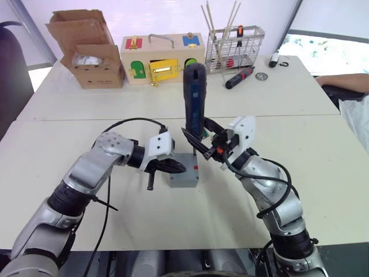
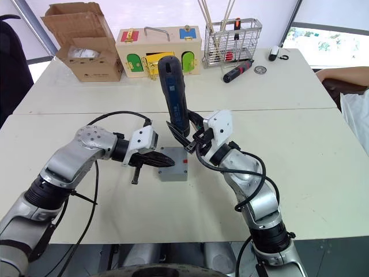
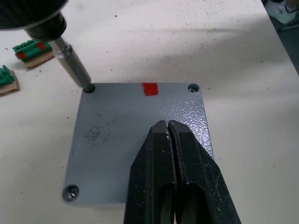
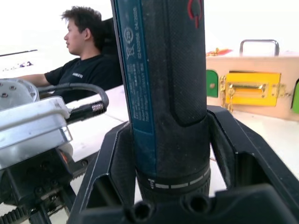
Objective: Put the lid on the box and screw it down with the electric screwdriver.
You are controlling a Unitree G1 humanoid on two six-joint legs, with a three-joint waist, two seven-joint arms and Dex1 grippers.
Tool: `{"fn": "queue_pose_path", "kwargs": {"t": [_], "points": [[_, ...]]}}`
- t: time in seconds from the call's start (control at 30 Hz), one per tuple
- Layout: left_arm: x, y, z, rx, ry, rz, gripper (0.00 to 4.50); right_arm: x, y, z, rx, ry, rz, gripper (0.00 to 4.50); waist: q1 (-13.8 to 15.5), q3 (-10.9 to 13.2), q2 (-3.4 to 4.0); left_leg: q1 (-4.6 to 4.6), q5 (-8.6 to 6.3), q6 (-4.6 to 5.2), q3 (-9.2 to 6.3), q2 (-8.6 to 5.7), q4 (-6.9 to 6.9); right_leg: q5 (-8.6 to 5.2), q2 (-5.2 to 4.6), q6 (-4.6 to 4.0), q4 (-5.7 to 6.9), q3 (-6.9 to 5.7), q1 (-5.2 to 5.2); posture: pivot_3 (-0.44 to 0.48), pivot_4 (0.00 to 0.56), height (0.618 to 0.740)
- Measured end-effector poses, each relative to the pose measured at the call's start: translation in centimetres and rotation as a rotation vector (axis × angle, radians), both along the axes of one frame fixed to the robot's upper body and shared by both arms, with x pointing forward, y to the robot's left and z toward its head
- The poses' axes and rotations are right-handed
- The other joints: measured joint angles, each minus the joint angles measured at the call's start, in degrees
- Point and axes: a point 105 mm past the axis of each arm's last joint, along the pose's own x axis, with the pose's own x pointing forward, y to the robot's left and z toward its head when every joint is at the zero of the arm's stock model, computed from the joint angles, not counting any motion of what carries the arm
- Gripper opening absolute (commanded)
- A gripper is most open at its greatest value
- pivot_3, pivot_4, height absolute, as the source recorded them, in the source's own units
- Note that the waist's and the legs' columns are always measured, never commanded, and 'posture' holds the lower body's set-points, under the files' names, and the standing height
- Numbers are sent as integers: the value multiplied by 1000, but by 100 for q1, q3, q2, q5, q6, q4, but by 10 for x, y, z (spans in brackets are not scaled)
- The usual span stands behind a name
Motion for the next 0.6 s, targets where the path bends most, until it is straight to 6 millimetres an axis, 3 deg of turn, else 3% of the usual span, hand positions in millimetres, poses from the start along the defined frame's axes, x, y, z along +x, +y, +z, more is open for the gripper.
{"fn": "queue_pose_path", "kwargs": {"t": [0.6], "points": [[-4,1,-8,2,17,32,0,-6,-6,-1,62,21,-17,1953,81,-55,-8,3,-2,3,-2,-2,0,0,-4,1,-8,0,8,0,150,740]]}}
